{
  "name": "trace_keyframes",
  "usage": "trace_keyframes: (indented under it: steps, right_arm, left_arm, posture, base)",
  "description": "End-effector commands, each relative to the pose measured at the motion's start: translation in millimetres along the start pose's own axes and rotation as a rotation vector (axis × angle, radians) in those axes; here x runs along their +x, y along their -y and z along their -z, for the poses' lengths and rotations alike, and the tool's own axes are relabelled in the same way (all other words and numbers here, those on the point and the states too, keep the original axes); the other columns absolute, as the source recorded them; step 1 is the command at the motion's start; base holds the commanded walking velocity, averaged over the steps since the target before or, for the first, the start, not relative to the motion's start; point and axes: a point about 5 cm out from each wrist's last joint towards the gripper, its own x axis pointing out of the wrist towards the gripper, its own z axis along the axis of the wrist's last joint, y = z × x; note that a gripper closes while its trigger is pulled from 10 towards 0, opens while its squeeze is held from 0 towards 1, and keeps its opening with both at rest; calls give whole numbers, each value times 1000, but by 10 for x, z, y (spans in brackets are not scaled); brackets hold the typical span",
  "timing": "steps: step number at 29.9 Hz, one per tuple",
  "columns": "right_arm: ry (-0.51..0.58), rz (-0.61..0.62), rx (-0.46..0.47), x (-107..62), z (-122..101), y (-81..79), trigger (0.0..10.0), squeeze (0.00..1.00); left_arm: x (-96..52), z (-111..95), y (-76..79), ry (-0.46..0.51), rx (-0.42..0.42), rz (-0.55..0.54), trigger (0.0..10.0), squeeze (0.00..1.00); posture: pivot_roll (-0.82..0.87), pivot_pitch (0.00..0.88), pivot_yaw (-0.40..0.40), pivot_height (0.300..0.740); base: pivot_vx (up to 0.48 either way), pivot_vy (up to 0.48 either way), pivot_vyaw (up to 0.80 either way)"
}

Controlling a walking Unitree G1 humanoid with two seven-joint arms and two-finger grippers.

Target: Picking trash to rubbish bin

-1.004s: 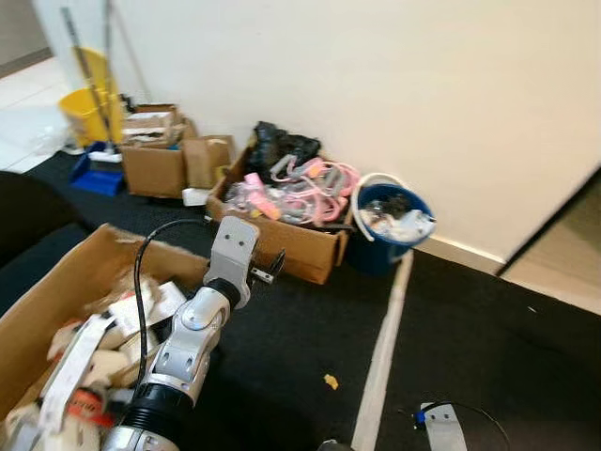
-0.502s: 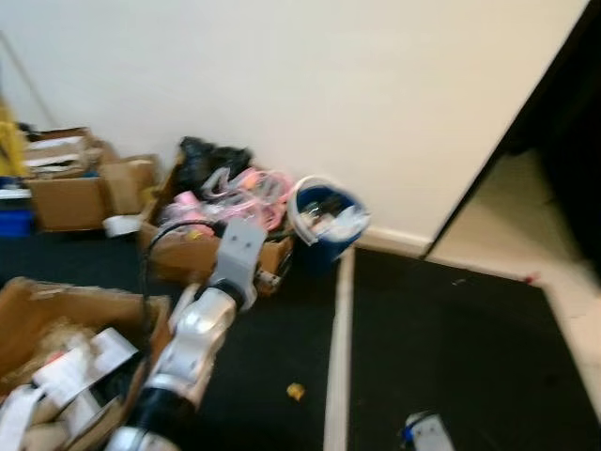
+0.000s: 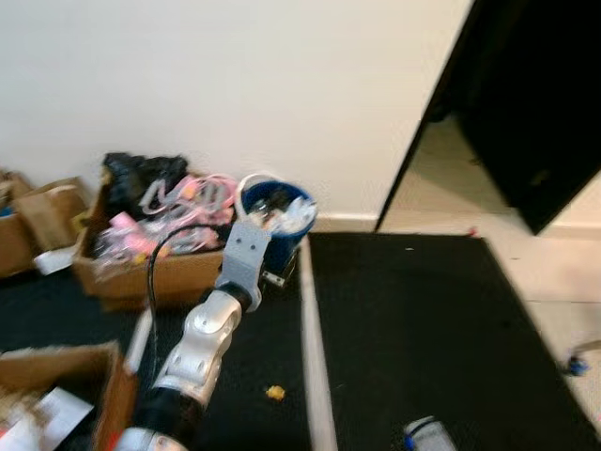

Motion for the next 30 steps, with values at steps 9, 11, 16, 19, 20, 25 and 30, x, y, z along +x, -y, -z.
trace_keyframes:
  steps: [9,11,16,19,20,25,30]
  right_arm:
    - [-26,-3,-54,-9,131,52,10000,0]
    - [-26,-3,-60,-10,138,62,10000,0]
    - [-21,-6,-73,-8,116,50,10000,0]
    - [-16,-10,-79,-6,87,25,10000,0]
    - [-14,-11,-81,-5,79,18,10000,0]
    - [-11,-16,-81,-5,66,-8,10000,0]
    - [-15,-21,-81,-6,80,-32,10000,0]
  left_arm:
    - [-68,209,-15,-67,29,13,10000,0]
    - [-120,323,-91,-114,48,-10,10000,0]
    - [-313,651,-319,-255,115,-69,10000,0]
    - [-495,870,-487,-353,77,-139,10000,0]
    - [-562,938,-539,-381,52,-167,10000,0]
    - [-952,1279,-684,-517,-91,-296,10000,0]
    - [-1456,1603,-779,-673,-241,-485,10000,0]
  posture:
    - [78,81,-26,740]
    - [81,76,-26,740]
    - [85,74,-27,740]
    - [86,75,-27,740]
    - [86,75,-27,740]
    - [85,83,-22,740]
    - [87,86,-17,740]
  base:
    - [0,0,-800]
    - [0,0,-800]
    - [0,0,-800]
    - [0,0,-800]
    - [0,0,-800]
    - [0,0,-800]
    - [0,0,-800]
